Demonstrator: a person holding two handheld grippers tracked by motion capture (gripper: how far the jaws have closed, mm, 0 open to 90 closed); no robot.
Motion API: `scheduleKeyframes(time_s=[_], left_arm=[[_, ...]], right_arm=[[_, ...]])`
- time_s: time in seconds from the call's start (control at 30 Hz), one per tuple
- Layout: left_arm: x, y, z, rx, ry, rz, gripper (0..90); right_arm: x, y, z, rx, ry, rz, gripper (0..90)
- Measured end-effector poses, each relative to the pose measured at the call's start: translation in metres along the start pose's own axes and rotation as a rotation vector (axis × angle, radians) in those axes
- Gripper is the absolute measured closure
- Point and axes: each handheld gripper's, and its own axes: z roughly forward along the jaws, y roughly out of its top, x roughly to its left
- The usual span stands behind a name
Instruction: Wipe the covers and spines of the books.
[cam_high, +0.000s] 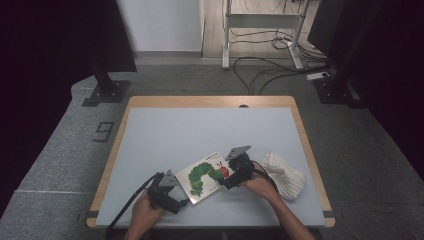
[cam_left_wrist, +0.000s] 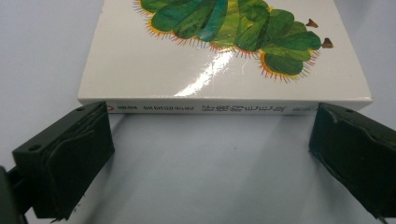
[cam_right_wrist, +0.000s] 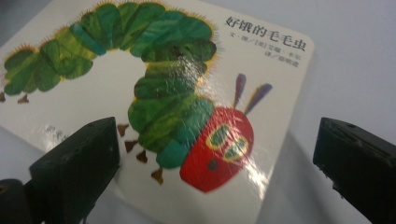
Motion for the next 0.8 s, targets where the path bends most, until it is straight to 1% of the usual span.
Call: scheduleKeyframes(time_s=[0.3, 0.33, 0.47, 0.53, 0.6, 0.63, 0.7, 0.8], left_arm=[[0.0, 0.0, 0.0, -0.001, 0.0, -0.001, 0.0], [0.0, 0.0, 0.0, -0.001, 0.0, -0.001, 0.0], [0.0, 0.0, 0.0, -0.002, 0.0, -0.002, 0.0], [0.0, 0.0, 0.0, -0.001, 0.0, -0.004, 0.0], [0.0, 0.0, 0.0, 0.0, 0.0, -0.003, 0.0], [0.0, 0.0, 0.0, 0.0, 0.0, -0.003, 0.0], [0.0, 0.0, 0.0, 0.0, 0.0, -0.004, 0.0], [0.0, 0.0, 0.0, 0.0, 0.0, -0.004, 0.0]], right_arm=[[-0.007, 0.009, 0.015, -0.007, 0.05, 0.056, 0.0], [-0.008, 0.009, 0.017, -0.012, 0.059, 0.055, 0.0], [-0.008, 0.012, 0.02, -0.016, 0.065, 0.061, 0.0], [-0.007, 0.013, 0.021, -0.014, 0.065, 0.06, 0.0], [-0.007, 0.013, 0.02, -0.015, 0.068, 0.073, 0.0], [-0.008, 0.013, 0.02, -0.021, 0.076, 0.081, 0.0], [-0.01, 0.013, 0.019, -0.032, 0.097, 0.113, 0.0], [-0.012, 0.014, 0.015, -0.063, 0.11, 0.128, 0.0]])
